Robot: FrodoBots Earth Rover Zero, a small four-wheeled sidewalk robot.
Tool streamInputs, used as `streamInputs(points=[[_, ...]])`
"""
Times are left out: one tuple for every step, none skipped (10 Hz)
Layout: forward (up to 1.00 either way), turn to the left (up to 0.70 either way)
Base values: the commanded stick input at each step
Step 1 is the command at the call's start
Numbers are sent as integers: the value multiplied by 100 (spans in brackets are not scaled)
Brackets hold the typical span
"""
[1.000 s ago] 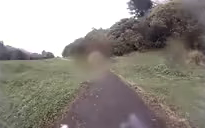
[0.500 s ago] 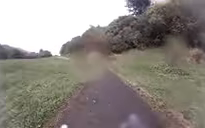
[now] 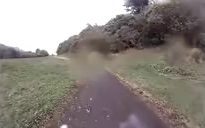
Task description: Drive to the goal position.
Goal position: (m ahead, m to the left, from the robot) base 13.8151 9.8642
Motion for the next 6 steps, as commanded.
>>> streamInputs(points=[[70,0],[70,0],[70,0],[70,0],[70,0],[70,0]])
